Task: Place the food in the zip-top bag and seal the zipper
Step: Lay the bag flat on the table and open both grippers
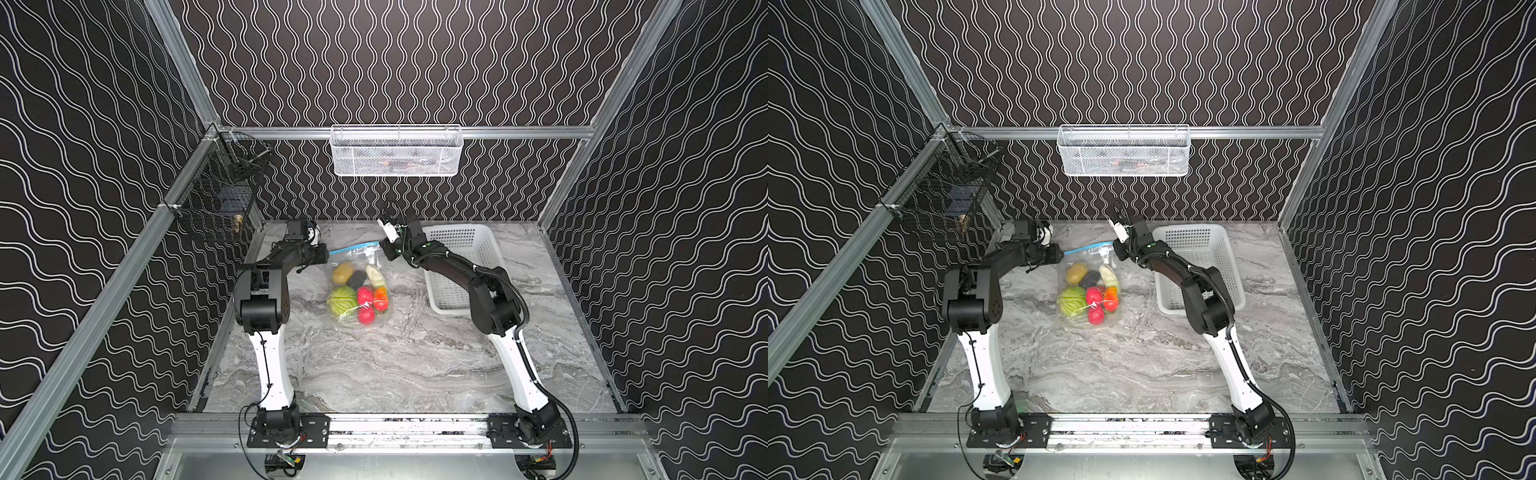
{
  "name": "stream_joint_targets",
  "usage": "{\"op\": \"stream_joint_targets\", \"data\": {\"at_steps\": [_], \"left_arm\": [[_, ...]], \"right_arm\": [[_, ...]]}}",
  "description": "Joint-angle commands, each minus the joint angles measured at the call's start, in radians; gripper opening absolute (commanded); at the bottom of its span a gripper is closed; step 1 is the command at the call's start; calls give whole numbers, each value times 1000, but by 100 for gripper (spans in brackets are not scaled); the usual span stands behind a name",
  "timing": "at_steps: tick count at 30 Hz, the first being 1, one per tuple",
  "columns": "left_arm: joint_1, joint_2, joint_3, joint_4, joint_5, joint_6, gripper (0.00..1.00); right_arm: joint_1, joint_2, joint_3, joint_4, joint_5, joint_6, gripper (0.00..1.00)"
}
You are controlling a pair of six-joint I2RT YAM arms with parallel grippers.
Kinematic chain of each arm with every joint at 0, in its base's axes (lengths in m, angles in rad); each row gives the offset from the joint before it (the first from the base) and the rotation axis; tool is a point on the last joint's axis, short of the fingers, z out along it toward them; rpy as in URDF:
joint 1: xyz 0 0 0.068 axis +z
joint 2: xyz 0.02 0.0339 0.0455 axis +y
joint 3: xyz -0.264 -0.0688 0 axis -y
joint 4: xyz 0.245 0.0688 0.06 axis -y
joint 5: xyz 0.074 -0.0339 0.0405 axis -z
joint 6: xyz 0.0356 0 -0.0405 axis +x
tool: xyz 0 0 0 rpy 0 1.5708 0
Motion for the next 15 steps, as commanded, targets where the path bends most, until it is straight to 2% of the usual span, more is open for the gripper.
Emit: {"op": "stream_joint_targets", "data": {"at_steps": [1,2,4,5,6,9,15], "left_arm": [[3,-35,24,-14,-2,13,58],[3,-47,31,-29,-13,17,68],[3,-69,36,-41,-46,23,82],[3,-84,29,-33,-66,24,94],[3,-96,23,-27,-85,22,99],[3,-144,16,-28,-116,20,99],[3,-250,-28,-50,-140,30,99]], "right_arm": [[-1,-66,-31,66,-24,37,56],[-1,-84,-51,77,-29,45,60],[-1,-117,-77,92,-32,51,67],[-1,-132,-88,98,-34,53,69],[-1,-144,-95,100,-35,57,70],[-1,-187,-114,94,-35,61,76],[-9,-280,-181,106,-26,93,99]]}}
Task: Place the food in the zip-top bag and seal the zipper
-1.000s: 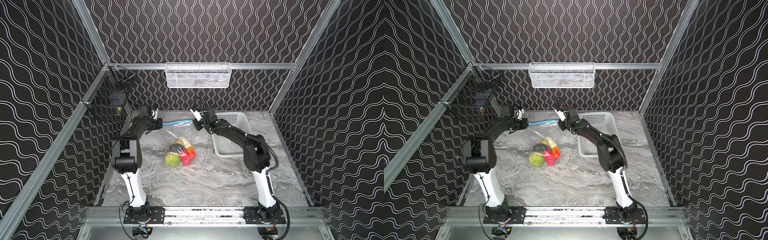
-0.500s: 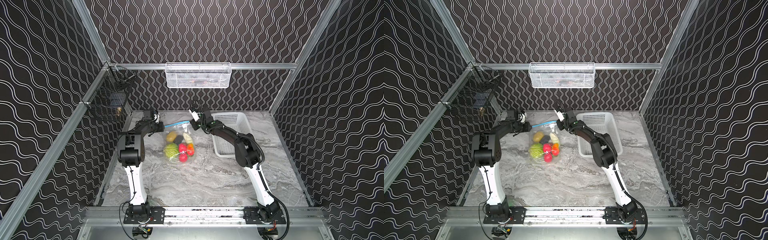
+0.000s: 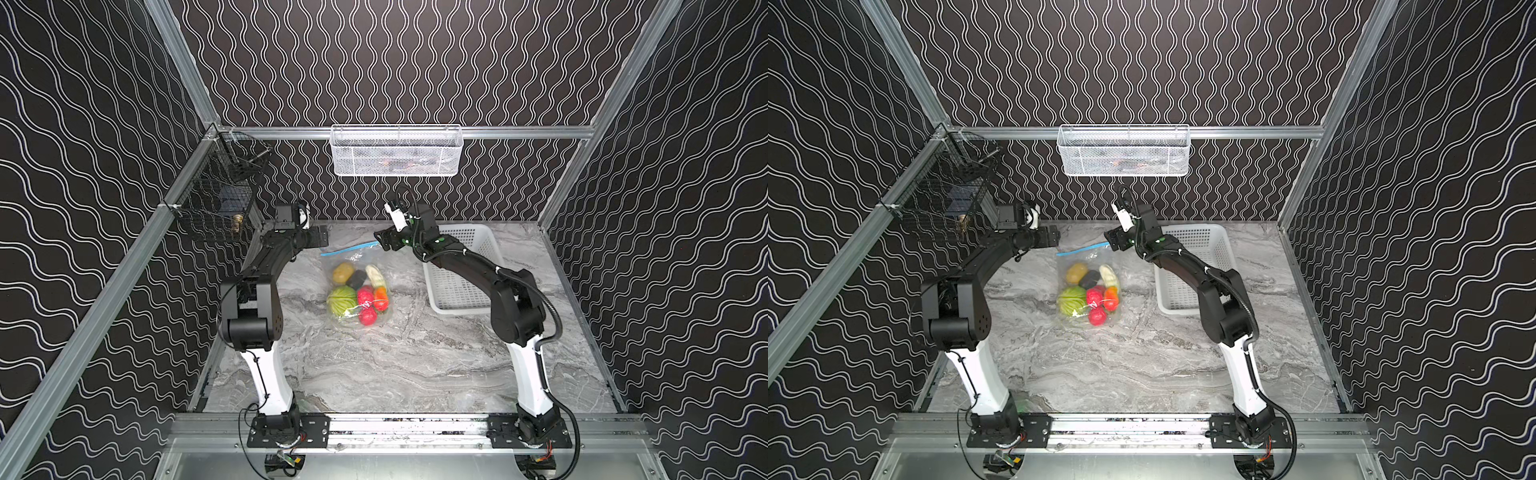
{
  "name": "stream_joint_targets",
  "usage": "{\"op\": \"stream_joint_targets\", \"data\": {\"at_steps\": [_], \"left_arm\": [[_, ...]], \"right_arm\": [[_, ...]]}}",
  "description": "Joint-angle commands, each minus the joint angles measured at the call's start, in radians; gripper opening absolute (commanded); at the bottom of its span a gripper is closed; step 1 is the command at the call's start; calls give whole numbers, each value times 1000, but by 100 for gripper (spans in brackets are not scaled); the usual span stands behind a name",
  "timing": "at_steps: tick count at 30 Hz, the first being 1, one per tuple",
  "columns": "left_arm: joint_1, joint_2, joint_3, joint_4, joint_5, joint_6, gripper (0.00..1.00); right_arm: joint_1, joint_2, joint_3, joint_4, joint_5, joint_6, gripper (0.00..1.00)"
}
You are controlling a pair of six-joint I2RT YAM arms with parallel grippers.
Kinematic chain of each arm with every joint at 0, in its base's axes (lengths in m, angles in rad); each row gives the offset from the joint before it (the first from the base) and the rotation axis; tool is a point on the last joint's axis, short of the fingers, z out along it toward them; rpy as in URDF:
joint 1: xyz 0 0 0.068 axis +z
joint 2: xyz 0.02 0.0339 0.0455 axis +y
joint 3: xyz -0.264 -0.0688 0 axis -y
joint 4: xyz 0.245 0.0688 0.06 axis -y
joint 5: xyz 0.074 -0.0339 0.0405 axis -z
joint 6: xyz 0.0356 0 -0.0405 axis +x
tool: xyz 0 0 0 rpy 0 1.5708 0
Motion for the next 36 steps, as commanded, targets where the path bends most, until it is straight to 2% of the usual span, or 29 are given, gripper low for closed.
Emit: {"op": "stream_joint_targets", "data": {"at_steps": [1,7,12,16,22,25,28,31,36], "left_arm": [[3,-50,-20,-25,-31,29,99],[10,-170,-91,-14,-60,41,99],[15,-292,-218,88,-82,25,99],[20,-375,-325,176,-133,18,99],[36,-471,-490,309,-152,20,99],[56,-503,-574,380,-123,27,99],[78,-514,-652,452,-68,67,99],[96,-512,-722,526,-49,70,99],[114,-507,-808,581,39,54,99]], "right_arm": [[-9,-44,-14,23,-5,35,99],[-21,-134,-85,12,5,61,99],[-45,-274,-262,89,21,113,99],[-57,-381,-376,95,93,120,99],[-61,-536,-530,36,223,96,99],[-67,-620,-623,38,299,97,99],[-82,-672,-674,14,316,91,99],[-100,-698,-710,-9,404,138,99],[-154,-799,-884,114,456,184,99]]}}
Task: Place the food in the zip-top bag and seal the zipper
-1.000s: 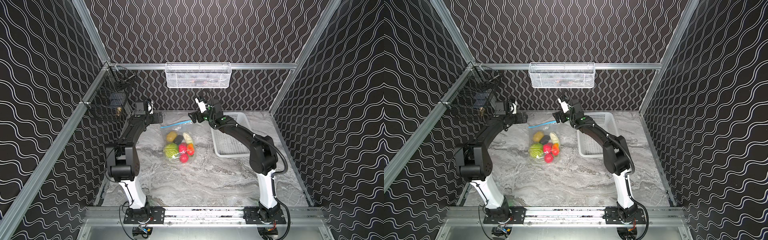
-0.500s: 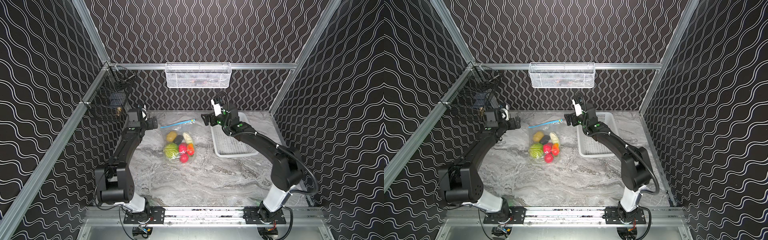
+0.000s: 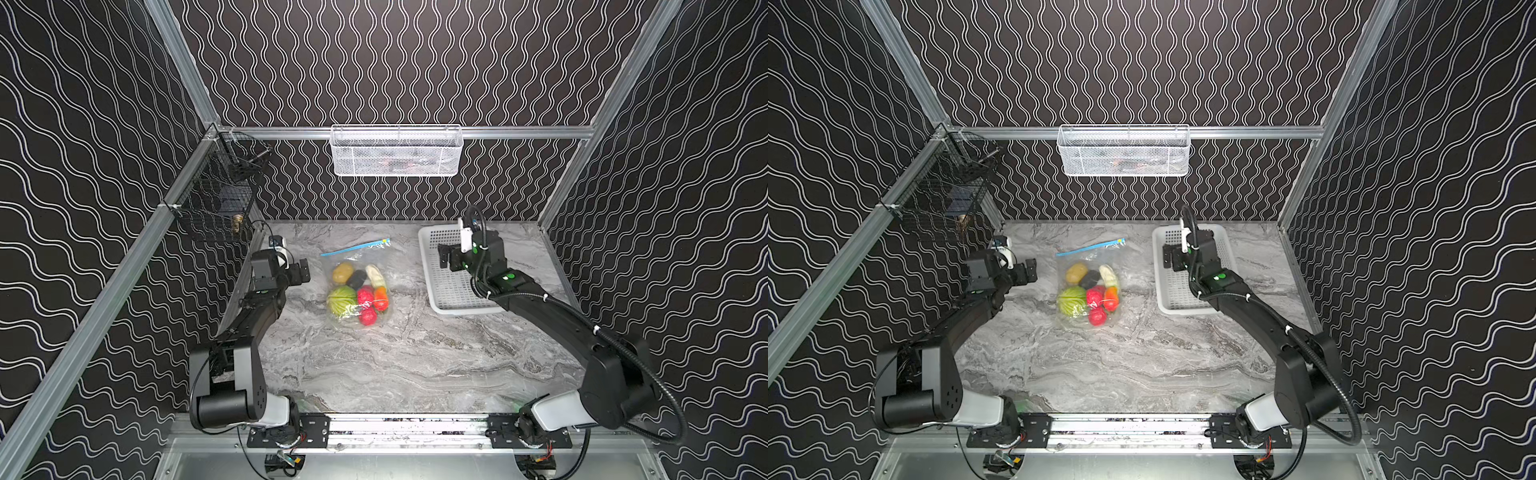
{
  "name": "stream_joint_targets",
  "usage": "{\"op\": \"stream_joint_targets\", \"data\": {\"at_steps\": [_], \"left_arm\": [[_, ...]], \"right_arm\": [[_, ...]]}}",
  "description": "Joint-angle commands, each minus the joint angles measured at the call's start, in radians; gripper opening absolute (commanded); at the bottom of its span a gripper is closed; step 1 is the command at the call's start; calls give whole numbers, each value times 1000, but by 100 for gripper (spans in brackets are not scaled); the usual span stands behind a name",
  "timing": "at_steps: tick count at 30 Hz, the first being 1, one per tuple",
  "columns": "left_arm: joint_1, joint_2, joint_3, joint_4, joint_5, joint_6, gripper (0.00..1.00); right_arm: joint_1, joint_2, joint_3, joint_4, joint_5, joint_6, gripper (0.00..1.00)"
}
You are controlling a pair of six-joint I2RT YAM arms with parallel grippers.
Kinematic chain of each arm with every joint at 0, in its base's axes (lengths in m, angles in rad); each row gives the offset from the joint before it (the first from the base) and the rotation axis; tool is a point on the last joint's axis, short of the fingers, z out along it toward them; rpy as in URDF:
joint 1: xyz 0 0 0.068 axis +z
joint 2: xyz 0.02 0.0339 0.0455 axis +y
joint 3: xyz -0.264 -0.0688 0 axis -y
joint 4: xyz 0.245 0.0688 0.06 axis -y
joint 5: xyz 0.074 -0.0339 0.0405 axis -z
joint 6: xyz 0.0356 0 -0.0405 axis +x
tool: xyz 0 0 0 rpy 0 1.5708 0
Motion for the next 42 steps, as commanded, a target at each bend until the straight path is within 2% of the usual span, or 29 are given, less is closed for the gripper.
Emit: {"op": "stream_joint_targets", "data": {"at_steps": [1,7,12,16,19,22,25,29,34,36,37,39,42], "left_arm": [[2,-2,-47,96,94,9,99],[4,-44,-251,361,149,-4,99],[4,3,-359,560,186,-13,99],[3,53,-417,676,115,-29,99],[4,109,-471,844,134,-17,99],[1,137,-519,953,144,-11,99],[-5,147,-539,1005,126,-12,99],[-22,154,-542,1010,115,8,99],[-87,252,-520,1065,10,39,99],[-104,209,-488,926,4,66,99],[-119,220,-471,915,-37,69,99],[-134,223,-451,879,-47,76,99],[-134,224,-443,868,-58,85,99]], "right_arm": [[-24,-59,-98,104,97,46,99],[-51,-118,-216,135,230,55,99],[-83,-161,-328,218,328,80,99],[-116,-203,-416,291,354,99,99],[-127,-227,-466,325,433,126,99],[-133,-253,-552,462,468,68,99],[-138,-266,-602,554,490,40,99],[-152,-256,-604,549,510,28,99],[-198,-233,-674,683,496,64,99],[-222,-215,-723,798,470,74,99],[-230,-200,-751,874,463,61,99],[-236,-167,-778,1002,480,18,99],[-248,-161,-759,970,472,21,99]]}}
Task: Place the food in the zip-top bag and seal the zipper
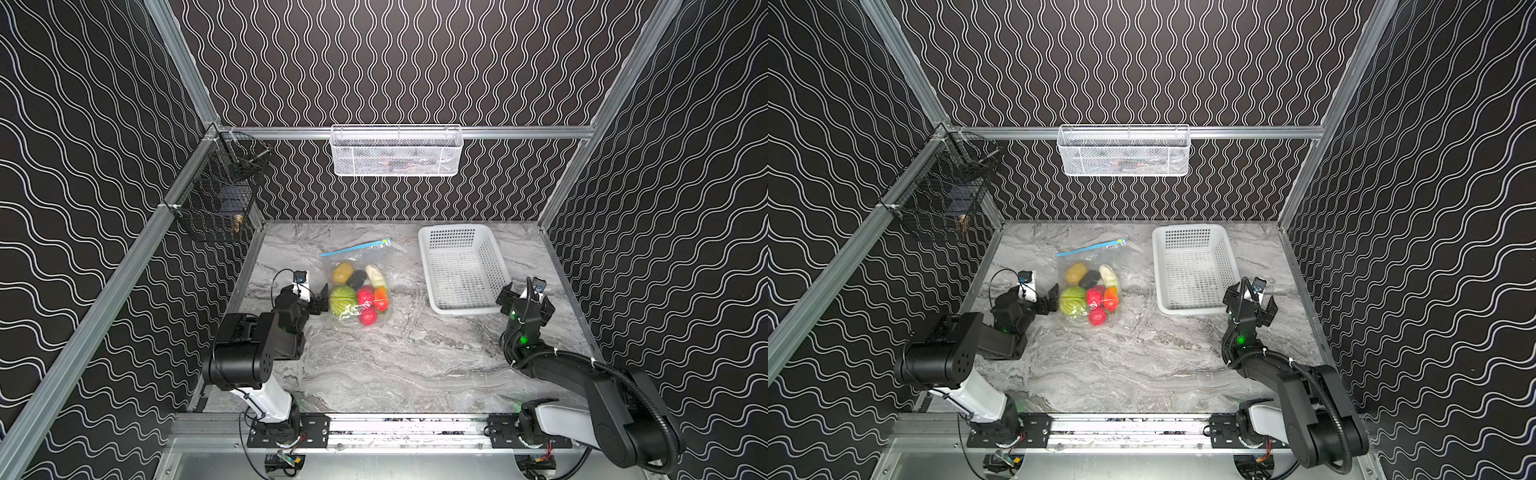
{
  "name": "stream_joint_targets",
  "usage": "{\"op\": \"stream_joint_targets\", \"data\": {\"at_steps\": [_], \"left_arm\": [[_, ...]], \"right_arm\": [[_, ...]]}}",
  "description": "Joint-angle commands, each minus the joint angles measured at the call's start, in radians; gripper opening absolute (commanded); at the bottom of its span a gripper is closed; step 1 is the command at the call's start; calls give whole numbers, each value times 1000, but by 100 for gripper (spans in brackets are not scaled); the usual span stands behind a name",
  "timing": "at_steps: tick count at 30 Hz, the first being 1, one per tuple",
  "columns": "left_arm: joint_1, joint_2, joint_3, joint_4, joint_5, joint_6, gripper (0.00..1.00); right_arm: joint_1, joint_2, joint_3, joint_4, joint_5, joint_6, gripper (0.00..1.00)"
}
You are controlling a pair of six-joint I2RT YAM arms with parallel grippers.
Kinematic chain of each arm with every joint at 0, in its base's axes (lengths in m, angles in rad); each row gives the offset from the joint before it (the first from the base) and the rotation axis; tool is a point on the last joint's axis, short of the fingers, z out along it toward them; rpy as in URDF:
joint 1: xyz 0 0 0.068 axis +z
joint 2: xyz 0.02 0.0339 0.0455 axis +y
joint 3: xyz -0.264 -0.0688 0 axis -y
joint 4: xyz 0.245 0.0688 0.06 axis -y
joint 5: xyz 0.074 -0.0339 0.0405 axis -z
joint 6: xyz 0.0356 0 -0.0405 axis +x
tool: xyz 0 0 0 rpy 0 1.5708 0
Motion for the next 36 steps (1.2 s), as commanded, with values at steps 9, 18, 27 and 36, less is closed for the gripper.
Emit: {"op": "stream_joint_targets", "data": {"at_steps": [9,18,27,36], "left_arm": [[0,0,5,-33,-40,30,99],[-2,0,-10,-3,-48,26,99],[-2,1,-10,-1,-51,27,99],[-2,1,-3,-13,-60,24,99]], "right_arm": [[-38,83,-82,299,-19,-42,99],[-52,205,-127,504,-201,-120,99],[-90,350,-172,765,-330,-165,99],[-236,262,21,235,-634,-66,99]]}}
